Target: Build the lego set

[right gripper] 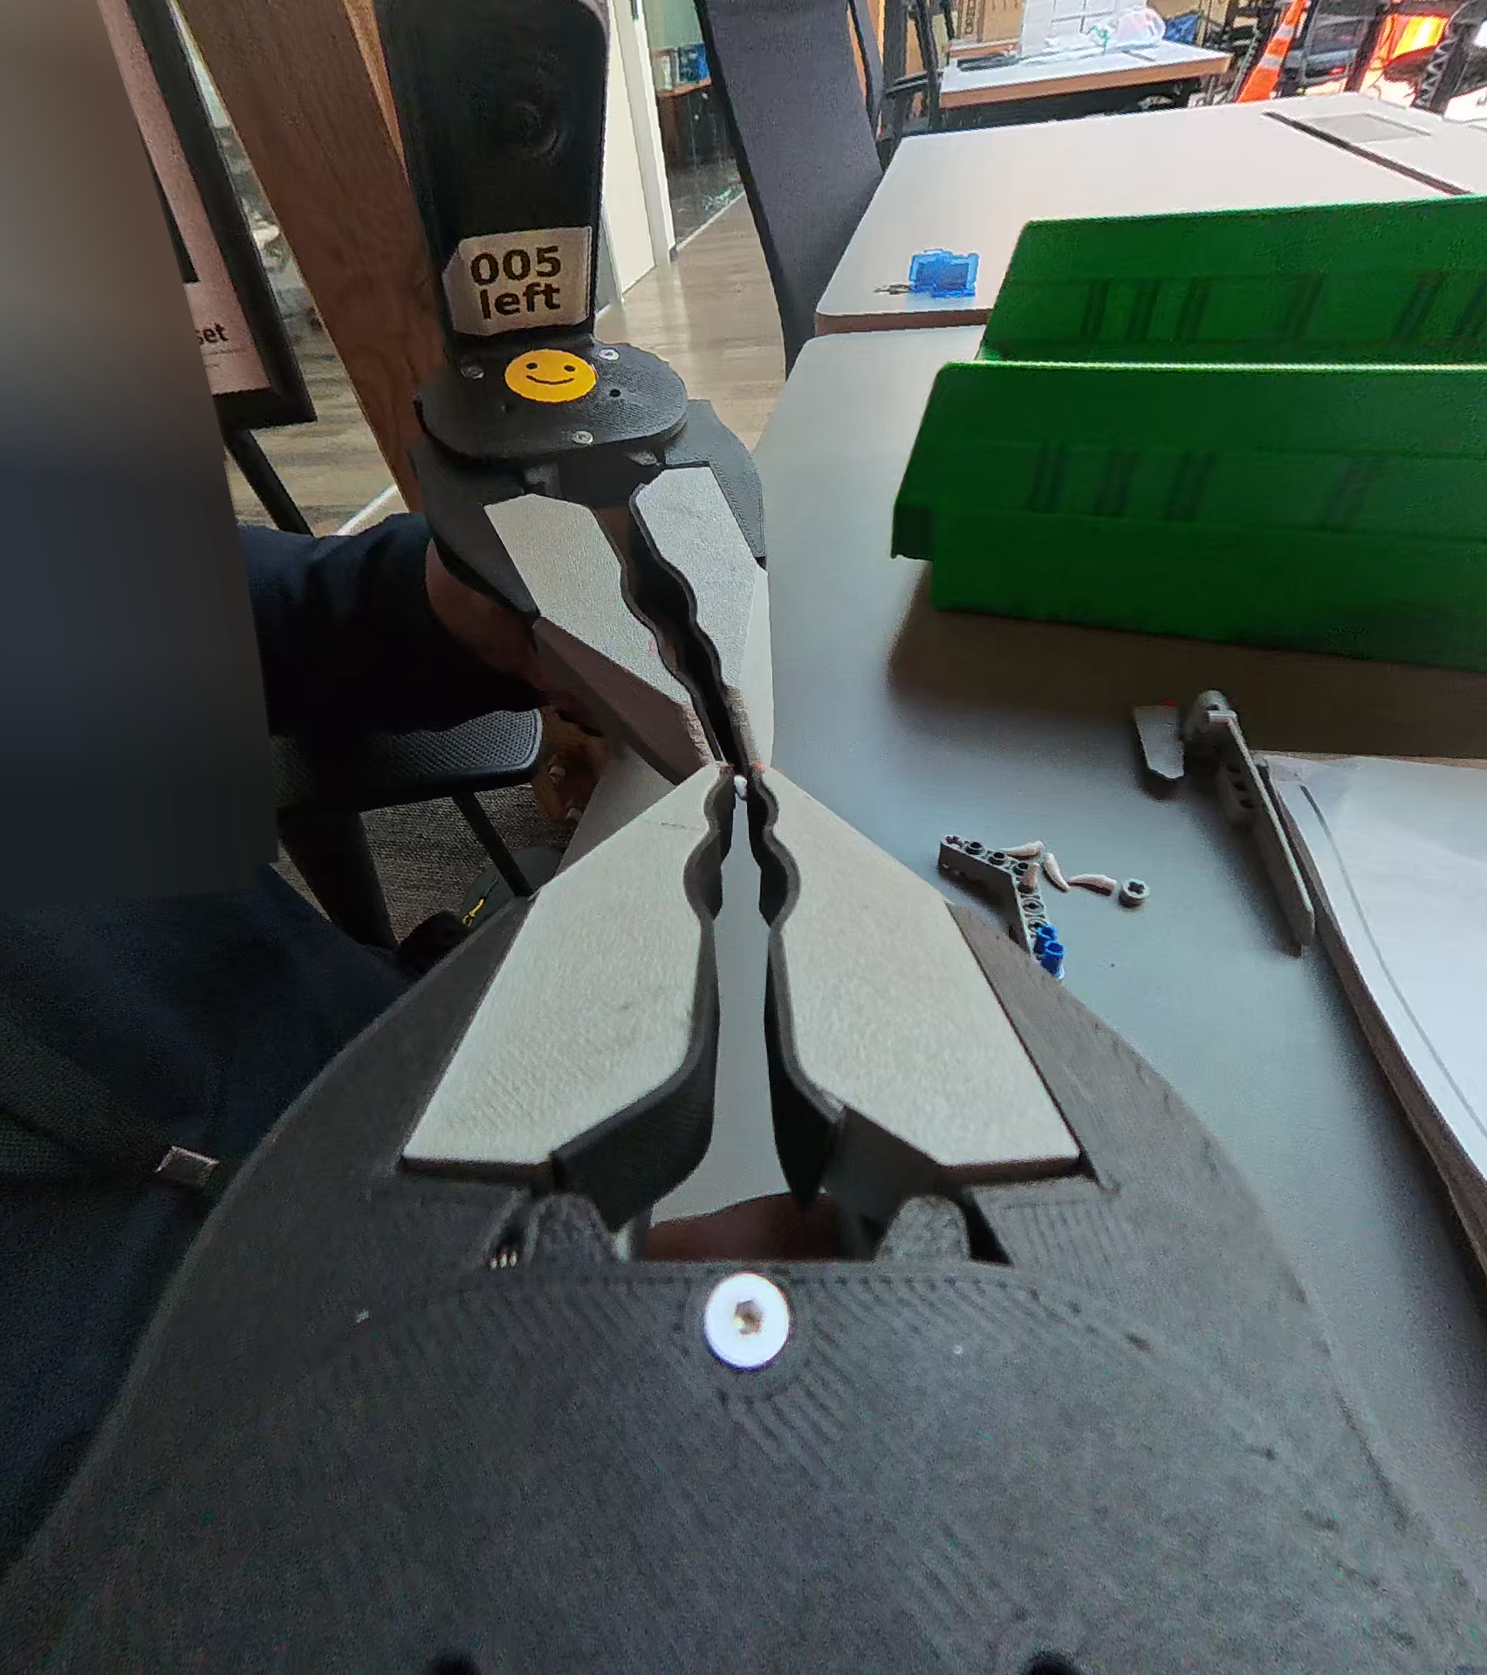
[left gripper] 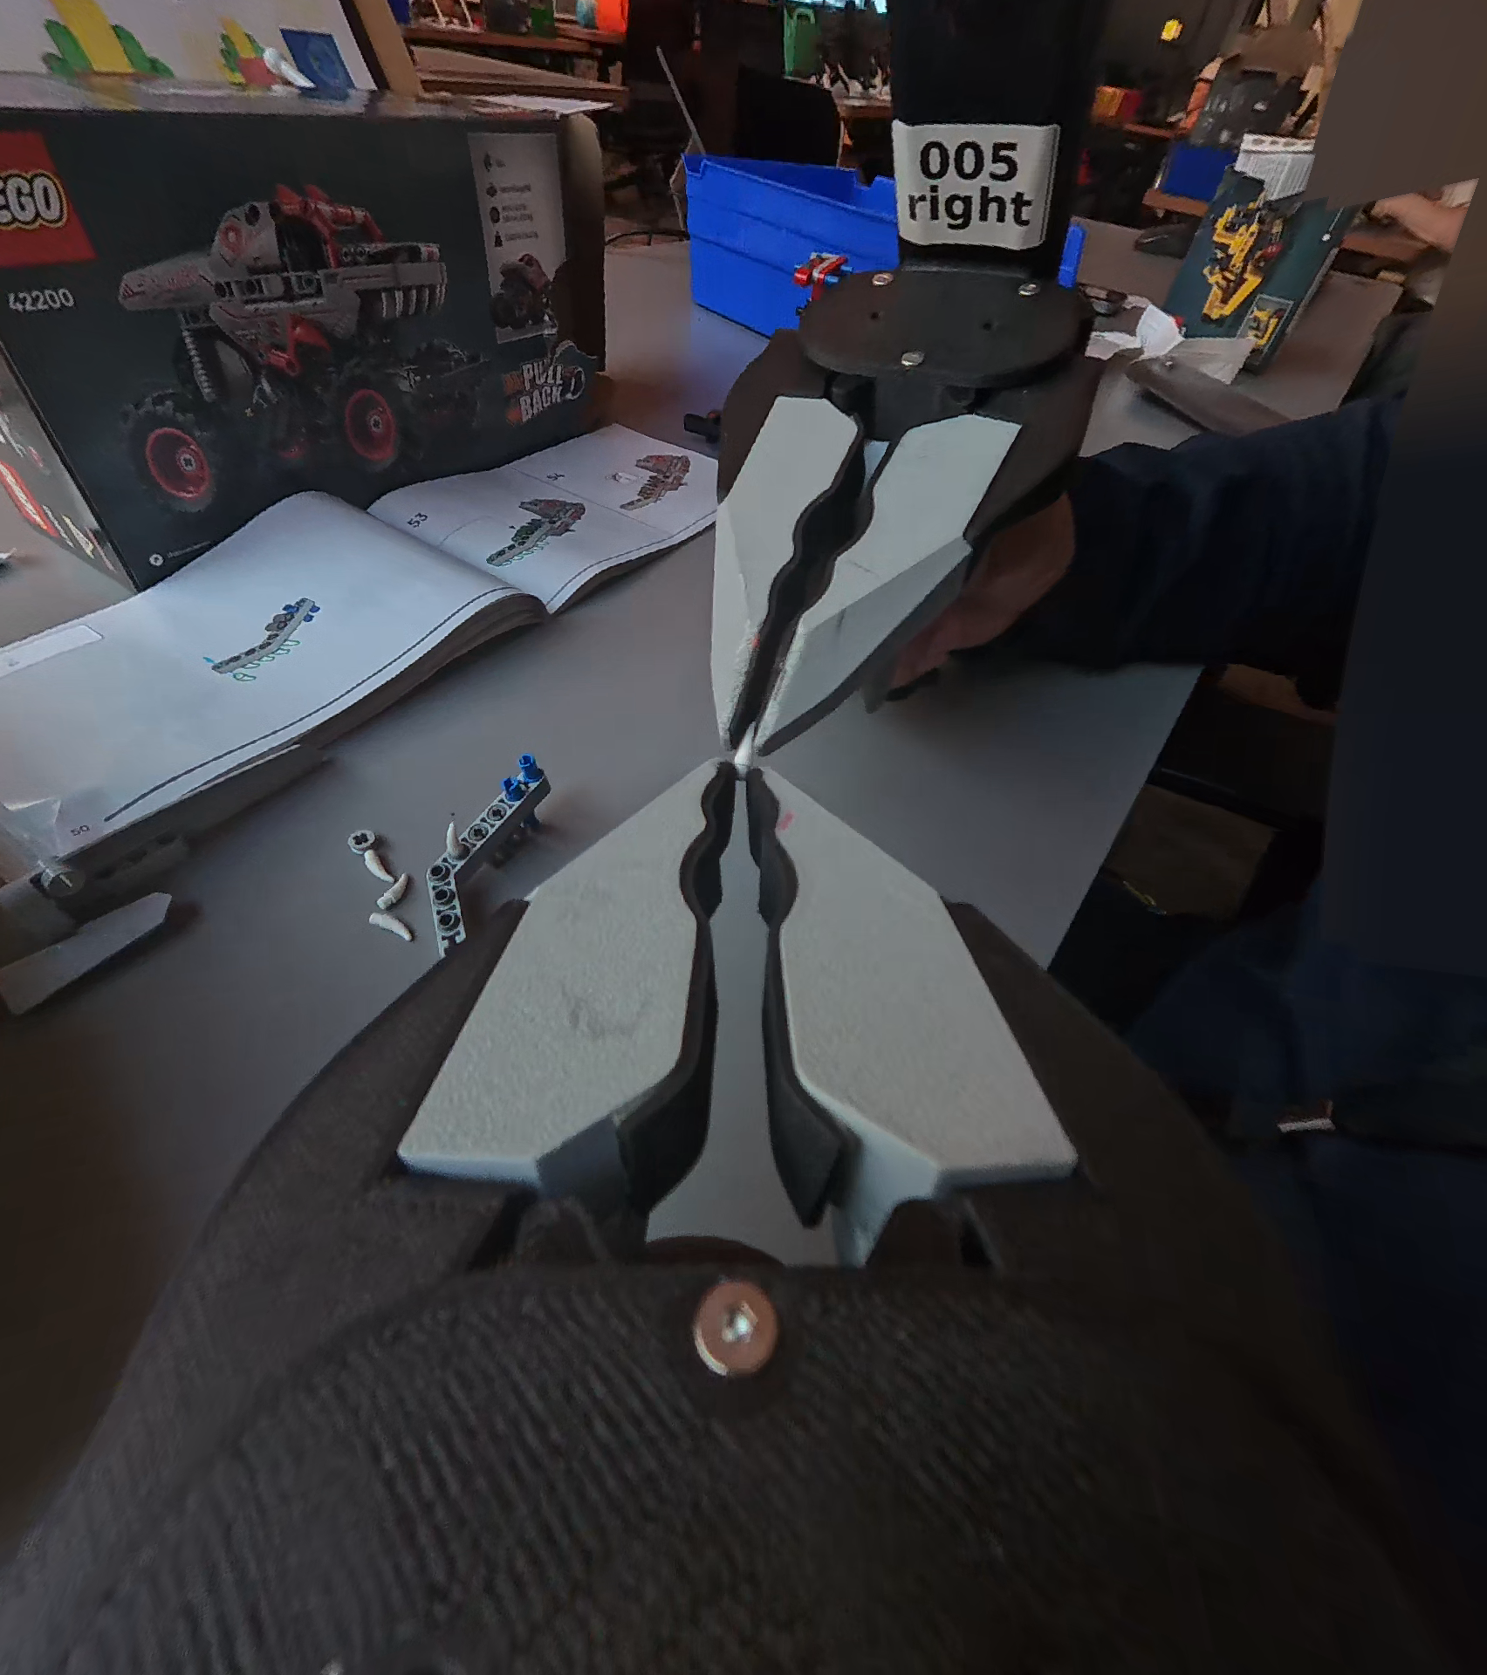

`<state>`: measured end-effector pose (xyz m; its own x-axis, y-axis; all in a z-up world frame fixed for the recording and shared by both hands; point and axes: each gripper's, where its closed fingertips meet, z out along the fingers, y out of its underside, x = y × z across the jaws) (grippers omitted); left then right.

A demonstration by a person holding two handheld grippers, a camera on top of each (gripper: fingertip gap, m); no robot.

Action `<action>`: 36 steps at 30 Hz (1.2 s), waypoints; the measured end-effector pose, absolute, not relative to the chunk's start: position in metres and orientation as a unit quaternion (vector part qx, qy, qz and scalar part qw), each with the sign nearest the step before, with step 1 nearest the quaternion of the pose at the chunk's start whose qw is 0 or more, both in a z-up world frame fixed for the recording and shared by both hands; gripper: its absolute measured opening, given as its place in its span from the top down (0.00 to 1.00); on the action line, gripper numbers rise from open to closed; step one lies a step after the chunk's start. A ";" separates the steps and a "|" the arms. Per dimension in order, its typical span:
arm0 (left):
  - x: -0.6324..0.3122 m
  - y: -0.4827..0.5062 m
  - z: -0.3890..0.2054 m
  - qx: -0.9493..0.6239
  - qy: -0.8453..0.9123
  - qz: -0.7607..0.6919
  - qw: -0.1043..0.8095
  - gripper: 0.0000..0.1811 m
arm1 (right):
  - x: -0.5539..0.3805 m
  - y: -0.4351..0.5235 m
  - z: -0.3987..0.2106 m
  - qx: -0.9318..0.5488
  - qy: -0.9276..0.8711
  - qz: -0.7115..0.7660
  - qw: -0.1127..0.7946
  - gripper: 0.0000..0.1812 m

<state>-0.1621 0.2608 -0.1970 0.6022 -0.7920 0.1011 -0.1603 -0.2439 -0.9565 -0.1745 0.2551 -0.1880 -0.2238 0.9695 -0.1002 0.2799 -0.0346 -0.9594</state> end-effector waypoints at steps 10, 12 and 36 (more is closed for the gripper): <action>-0.158 0.257 -0.195 -0.713 0.353 -0.288 0.533 1.00 | -0.171 0.251 -0.187 -0.504 -0.624 0.487 0.347 1.00; -0.158 0.258 -0.195 -0.711 0.359 -0.270 0.541 1.00 | -0.170 0.252 -0.188 -0.505 -0.625 0.483 0.348 1.00; -0.166 0.266 -0.192 -0.708 0.349 -0.217 0.574 0.91 | -0.170 0.260 -0.186 -0.513 -0.619 0.468 0.366 1.00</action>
<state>-0.1656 0.2657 -0.1922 0.6619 -0.7437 -0.0938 -0.2455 -0.0968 -0.9646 -0.1695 0.2598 -0.1857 -0.2054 0.9783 -0.0273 0.2928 0.0348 -0.9556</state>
